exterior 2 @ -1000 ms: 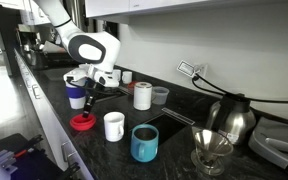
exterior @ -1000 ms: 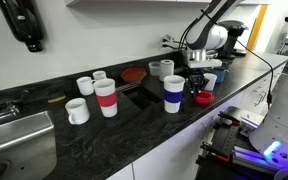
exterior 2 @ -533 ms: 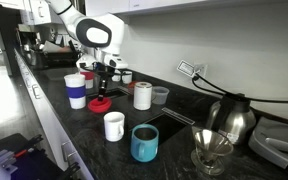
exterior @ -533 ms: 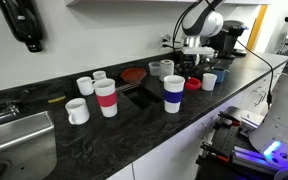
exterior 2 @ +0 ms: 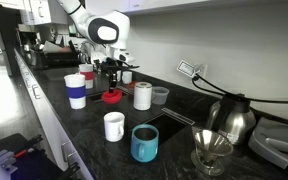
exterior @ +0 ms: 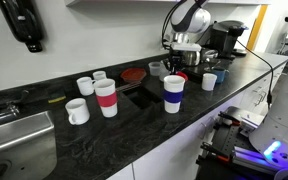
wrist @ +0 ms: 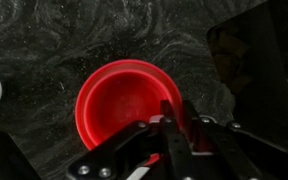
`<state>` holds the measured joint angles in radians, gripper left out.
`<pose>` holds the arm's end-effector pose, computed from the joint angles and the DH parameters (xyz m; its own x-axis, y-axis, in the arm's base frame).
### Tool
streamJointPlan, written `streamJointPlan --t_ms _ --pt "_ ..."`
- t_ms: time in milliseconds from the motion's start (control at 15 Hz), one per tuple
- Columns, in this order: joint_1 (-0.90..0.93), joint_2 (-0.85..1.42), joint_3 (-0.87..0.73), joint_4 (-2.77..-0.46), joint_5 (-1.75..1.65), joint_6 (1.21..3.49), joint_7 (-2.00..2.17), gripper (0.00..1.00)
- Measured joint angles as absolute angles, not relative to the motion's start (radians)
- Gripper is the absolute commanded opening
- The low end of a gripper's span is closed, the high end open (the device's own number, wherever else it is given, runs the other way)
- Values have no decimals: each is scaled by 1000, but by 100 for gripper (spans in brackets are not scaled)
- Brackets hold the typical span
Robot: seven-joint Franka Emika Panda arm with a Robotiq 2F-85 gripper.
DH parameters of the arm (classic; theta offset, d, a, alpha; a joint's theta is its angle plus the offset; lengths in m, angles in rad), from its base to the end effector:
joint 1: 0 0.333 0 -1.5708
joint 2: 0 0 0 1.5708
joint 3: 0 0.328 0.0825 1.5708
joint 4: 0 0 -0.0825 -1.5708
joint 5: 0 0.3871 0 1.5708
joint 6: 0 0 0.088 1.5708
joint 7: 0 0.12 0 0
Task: Move the white-blue cup forward and put the pink lid in its place
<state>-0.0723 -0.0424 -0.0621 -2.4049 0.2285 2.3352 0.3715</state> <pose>0.4808 -0.0591 0.3248 0.7863 -0.6102 -0.0964 -0.6177 -0.7745 -0.1360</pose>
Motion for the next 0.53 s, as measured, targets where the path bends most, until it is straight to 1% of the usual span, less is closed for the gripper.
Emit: streamJointPlan --t_ms 400,467,533 --pt "-72 127 -62 -2322 264 2367 304 4" --pt "-72 143 -62 -2308 268 2367 295 16" --pt "-72 153 -62 -2298 273 2367 286 41"
